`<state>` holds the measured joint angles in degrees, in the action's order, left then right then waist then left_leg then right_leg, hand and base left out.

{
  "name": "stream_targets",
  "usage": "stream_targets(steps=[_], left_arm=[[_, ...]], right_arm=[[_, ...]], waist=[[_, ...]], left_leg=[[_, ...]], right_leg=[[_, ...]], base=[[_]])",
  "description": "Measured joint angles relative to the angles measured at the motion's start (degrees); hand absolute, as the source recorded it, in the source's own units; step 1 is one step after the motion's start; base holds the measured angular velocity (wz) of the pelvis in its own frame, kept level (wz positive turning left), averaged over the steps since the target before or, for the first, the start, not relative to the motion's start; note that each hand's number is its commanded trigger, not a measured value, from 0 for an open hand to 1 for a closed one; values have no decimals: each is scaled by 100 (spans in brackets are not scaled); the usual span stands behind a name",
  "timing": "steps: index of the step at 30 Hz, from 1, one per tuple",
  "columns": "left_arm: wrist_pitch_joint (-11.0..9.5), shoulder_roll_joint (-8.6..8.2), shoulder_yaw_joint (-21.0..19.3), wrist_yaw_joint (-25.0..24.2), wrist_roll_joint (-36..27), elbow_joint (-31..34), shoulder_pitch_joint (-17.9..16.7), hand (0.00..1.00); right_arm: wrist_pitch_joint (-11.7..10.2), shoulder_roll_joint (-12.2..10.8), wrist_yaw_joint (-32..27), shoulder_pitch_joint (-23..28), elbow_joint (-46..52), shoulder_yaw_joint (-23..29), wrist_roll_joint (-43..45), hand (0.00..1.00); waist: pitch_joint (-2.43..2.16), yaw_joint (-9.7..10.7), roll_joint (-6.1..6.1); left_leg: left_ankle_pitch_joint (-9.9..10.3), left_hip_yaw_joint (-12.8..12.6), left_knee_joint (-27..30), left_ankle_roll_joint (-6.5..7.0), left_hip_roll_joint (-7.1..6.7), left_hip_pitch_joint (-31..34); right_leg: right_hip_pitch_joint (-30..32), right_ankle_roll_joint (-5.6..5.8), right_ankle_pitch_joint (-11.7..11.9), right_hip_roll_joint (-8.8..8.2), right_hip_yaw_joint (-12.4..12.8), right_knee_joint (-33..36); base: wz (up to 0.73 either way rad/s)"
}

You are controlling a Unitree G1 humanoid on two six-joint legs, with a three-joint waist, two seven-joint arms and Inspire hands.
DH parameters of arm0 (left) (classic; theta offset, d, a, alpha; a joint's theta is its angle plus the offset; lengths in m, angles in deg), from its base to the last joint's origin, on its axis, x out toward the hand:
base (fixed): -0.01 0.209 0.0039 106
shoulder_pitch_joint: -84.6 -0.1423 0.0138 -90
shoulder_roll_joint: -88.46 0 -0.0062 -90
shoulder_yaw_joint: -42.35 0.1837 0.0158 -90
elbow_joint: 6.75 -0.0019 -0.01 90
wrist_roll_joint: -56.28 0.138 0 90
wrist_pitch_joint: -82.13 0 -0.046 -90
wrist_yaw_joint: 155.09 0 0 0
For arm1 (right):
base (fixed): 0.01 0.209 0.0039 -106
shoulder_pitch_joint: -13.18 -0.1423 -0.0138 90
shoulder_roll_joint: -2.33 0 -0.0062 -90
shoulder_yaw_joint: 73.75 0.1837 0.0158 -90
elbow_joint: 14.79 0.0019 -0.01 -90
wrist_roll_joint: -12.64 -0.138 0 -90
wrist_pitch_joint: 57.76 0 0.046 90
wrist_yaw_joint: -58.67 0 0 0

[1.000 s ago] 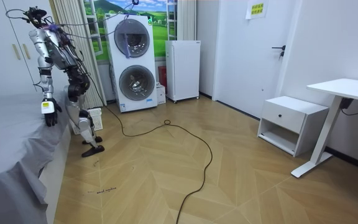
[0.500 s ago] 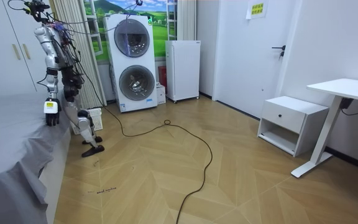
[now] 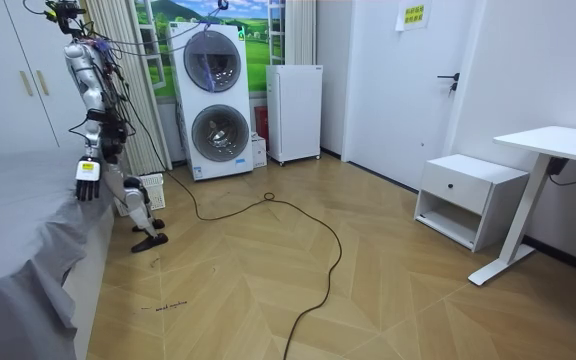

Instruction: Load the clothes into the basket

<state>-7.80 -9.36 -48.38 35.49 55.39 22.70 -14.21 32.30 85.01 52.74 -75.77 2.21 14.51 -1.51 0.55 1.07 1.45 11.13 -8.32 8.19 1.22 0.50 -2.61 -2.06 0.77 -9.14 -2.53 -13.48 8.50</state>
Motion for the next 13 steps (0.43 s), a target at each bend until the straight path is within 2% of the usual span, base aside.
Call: stream_targets(steps=[7, 11, 13], left_arm=[[-46, -90, -163, -10, 167, -36, -16, 0], [-46, -109, -174, -12, 176, -154, -43, 0], [-46, -122, -177, -15, 212, -204, -52, 0]], right_arm=[[-2, -99, 232, 29, -9, -95, 146, 0], [-23, -173, 242, 82, -13, -100, 195, 0], [-38, -173, 244, 130, -4, -109, 194, 0]], waist=[[13, -174, 36], [25, -166, -19], [-1, -170, -53]], left_leg=[[1, 102, 1, 2, -21, -64], [5, 121, 5, 6, -19, -87], [5, 117, 5, 7, -19, -101]], right_leg=[[-116, 18, -11, -22, -87, 1], [-170, 18, -11, -21, -97, 3], [-177, 18, -11, -21, -76, 8]], base=[[8], [2], [0]])
